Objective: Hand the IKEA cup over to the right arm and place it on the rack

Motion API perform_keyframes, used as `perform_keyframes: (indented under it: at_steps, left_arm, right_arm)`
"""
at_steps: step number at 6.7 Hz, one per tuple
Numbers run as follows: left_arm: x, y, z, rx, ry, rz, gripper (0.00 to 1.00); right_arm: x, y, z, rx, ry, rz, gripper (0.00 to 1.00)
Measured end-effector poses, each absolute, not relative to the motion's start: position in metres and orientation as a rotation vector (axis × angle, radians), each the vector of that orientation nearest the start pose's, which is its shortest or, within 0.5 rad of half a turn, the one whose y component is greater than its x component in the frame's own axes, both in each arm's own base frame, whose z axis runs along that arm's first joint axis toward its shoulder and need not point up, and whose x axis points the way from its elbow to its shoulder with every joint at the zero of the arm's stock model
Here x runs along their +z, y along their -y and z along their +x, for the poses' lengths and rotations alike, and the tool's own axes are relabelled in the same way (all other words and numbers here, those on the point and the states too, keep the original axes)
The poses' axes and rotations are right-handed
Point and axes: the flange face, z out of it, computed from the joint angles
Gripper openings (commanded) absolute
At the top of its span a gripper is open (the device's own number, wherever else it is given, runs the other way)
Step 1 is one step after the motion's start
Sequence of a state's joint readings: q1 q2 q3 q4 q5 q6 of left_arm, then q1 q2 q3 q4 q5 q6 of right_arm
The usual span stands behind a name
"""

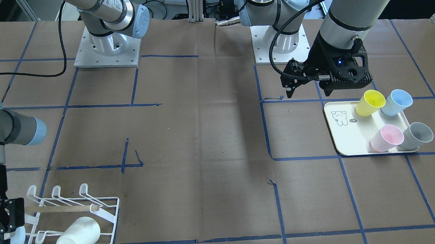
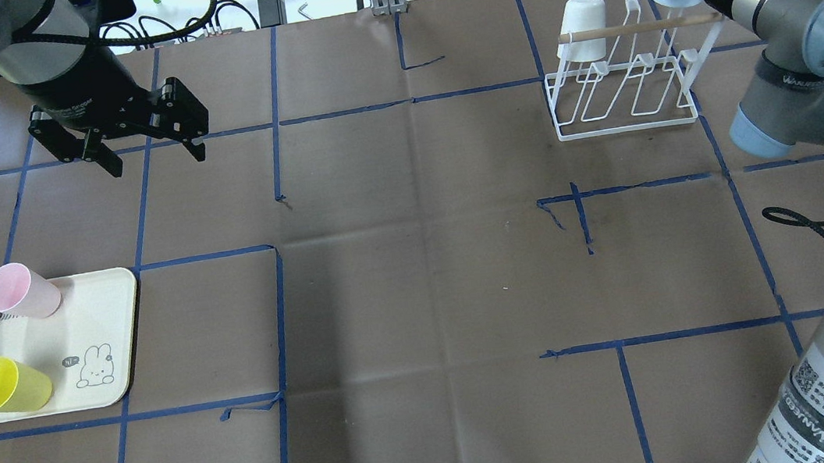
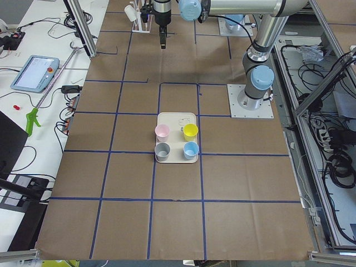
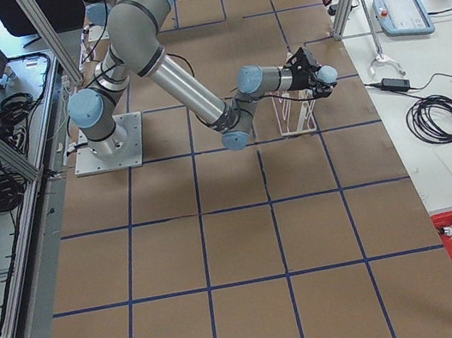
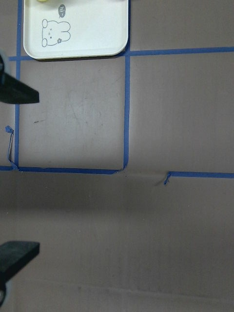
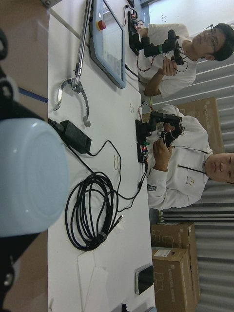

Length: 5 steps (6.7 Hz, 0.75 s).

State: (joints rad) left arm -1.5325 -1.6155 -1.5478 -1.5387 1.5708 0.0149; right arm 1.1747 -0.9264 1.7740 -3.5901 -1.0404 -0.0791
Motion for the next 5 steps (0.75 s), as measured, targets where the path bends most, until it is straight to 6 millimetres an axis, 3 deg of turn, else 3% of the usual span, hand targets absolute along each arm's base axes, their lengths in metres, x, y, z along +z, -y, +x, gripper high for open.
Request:
perform_keyframes:
  at_steps: [1, 2, 5]
  left_arm:
    - [0.4801, 0.5165, -0.1136, -0.017, -3.141, -0.038, 0.99]
    - [0.4801, 0.5165, -0.1136, -0.017, -3.141, -0.039, 0.99]
    - [0.4801, 0.5165, -0.1136, -0.017, -3.141, -0.041, 0.99]
  right_arm:
    - [0.2618, 0.6536, -0.0742, -1.683, -2.438, -0.042, 0.43]
    - [0.2583, 0.6534, -0.0744, -1.674, -2.441, -0.038, 0.96]
    - [0.2595, 0.6533, -0.0743, -1.668, -2.434, -0.032, 1.00]
